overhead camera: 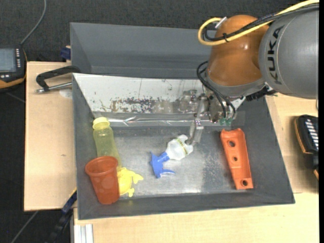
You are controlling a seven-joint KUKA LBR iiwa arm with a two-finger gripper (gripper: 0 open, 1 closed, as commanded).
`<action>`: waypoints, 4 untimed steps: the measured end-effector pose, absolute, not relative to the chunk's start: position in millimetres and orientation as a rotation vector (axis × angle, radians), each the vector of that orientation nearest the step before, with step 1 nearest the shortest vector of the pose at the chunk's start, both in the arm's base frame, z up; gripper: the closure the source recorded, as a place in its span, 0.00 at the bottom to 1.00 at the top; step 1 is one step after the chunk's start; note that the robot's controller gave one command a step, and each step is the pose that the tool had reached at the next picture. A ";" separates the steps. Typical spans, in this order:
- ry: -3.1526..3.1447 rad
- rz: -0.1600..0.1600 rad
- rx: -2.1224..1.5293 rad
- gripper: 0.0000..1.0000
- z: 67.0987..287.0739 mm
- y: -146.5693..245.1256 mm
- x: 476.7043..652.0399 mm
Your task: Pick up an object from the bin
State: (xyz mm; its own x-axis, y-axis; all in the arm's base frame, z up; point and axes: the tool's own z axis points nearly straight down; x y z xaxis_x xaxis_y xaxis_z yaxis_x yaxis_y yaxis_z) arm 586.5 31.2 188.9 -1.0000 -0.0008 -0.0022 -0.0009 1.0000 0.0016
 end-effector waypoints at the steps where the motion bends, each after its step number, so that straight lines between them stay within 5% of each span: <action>1: 3.138 0.003 0.050 0.00 133.0 24.7 555.7; 2: 3.134 0.005 0.179 1.00 81.0 40.8 544.8; 3: 3.134 0.005 0.180 1.00 81.0 40.8 544.9; 4: 3.137 0.005 0.139 1.00 135.3 48.5 548.5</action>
Offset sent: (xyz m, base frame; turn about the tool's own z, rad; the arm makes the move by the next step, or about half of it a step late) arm -0.0422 0.0085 -0.1084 0.1168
